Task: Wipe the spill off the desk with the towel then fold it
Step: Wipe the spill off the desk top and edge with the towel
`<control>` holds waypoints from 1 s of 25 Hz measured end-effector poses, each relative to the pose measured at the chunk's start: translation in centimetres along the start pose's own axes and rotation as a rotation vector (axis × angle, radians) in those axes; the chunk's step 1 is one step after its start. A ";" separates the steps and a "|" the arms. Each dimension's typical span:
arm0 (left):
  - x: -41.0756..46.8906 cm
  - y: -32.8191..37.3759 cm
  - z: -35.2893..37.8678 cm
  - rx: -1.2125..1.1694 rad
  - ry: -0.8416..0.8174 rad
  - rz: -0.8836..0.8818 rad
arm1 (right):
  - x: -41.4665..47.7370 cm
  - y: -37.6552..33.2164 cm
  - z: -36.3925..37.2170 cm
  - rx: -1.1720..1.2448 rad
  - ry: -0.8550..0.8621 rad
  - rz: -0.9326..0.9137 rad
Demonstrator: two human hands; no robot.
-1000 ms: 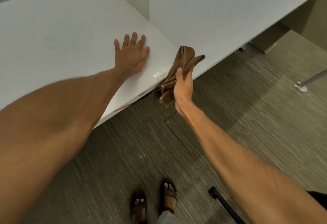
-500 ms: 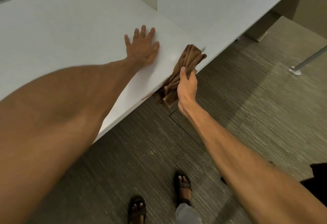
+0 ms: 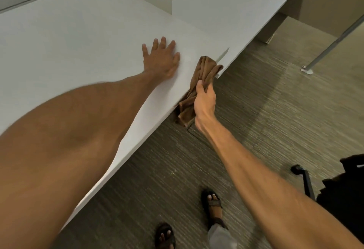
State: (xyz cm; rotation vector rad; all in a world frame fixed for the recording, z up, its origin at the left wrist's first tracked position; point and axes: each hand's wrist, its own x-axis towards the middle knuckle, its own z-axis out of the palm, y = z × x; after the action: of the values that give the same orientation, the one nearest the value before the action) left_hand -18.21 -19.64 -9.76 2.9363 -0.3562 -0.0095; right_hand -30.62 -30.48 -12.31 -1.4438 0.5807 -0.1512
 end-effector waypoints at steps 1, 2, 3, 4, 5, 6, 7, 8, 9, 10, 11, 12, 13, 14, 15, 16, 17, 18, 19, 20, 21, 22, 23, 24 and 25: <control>-0.3 -0.2 0.0 -0.001 -0.004 0.009 | -1.3 0.4 0.4 -0.005 -0.003 -0.003; -0.6 -0.4 -0.1 -0.004 -0.006 0.016 | -2.8 0.9 0.6 -0.007 -0.017 -0.001; -0.9 -0.5 -0.2 -0.010 -0.006 0.021 | -4.3 1.6 0.7 -0.009 -0.043 0.002; -1.2 -0.6 -0.4 -0.014 -0.008 0.025 | -5.8 2.2 0.9 -0.018 -0.077 0.006; -1.4 -0.8 -0.4 -0.013 -0.011 0.029 | -7.3 2.8 1.0 -0.036 -0.111 0.009; -1.7 -1.0 -0.5 -0.008 -0.014 0.031 | -8.3 3.1 1.2 -0.058 -0.136 0.005; -2.0 -1.3 -0.5 -0.002 -0.014 0.033 | -8.6 3.1 1.3 -0.070 -0.144 0.003; -2.4 -1.5 -0.6 -0.003 -0.013 0.034 | -8.2 2.7 1.4 -0.074 -0.136 0.005; -2.8 -1.7 -0.6 -0.007 -0.011 0.033 | -7.5 2.2 1.3 -0.067 -0.116 0.012; -3.2 -1.8 -0.7 -0.006 -0.008 0.031 | -6.6 1.5 1.2 -0.057 -0.087 0.028; -3.5 -1.9 -0.7 -0.004 -0.002 0.027 | -5.7 0.8 1.2 -0.052 -0.058 0.043; -3.8 -2.1 -0.7 -0.003 0.000 0.022 | -5.2 0.4 1.3 -0.048 -0.034 0.052; -4.2 -2.3 -0.7 -0.009 -0.003 0.015 | -5.3 0.4 1.5 -0.044 -0.017 0.060; -4.6 -2.5 -0.8 -0.016 -0.007 0.007 | -5.9 0.6 1.8 -0.039 -0.011 0.068; -5.1 -2.7 -0.9 -0.017 -0.008 0.001 | -6.9 1.0 2.1 -0.028 -0.014 0.071; -5.5 -2.9 -1.1 -0.014 -0.009 -0.004 | -8.1 1.6 2.5 -0.015 -0.022 0.068; -5.9 -3.0 -1.3 -0.010 -0.011 -0.010 | -9.3 2.2 2.8 -0.009 -0.032 0.060; -6.2 -3.2 -1.5 -0.004 -0.012 -0.017 | -10.3 2.7 3.0 -0.010 -0.048 0.049; -6.5 -3.5 -1.6 0.004 -0.012 -0.025 | -11.1 3.1 3.3 -0.019 -0.069 0.036; -6.7 -3.8 -1.7 0.011 -0.013 -0.030 | -11.4 3.1 3.5 -0.035 -0.081 0.025; -7.0 -4.1 -1.7 0.016 -0.014 -0.035 | -11.0 2.8 3.6 -0.053 -0.077 0.023; -7.3 -4.4 -1.7 0.017 -0.015 -0.042 | -10.2 2.3 3.6 -0.061 -0.065 0.030; -7.5 -4.6 -1.5 0.016 -0.016 -0.048 | -8.9 1.6 3.4 -0.053 -0.039 0.045; -7.7 -4.8 -1.3 0.013 -0.015 -0.052 | -7.5 0.7 3.0 -0.033 -0.012 0.058; -7.8 -4.9 -1.2 0.011 -0.012 -0.053 | -6.1 0.0 2.7 -0.020 0.010 0.067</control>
State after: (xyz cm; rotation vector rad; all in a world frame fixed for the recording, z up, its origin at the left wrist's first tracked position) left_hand -24.56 -12.90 -9.62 2.9567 -0.2808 -0.0328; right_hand -34.63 -25.41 -10.50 -1.4420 0.6395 -0.1006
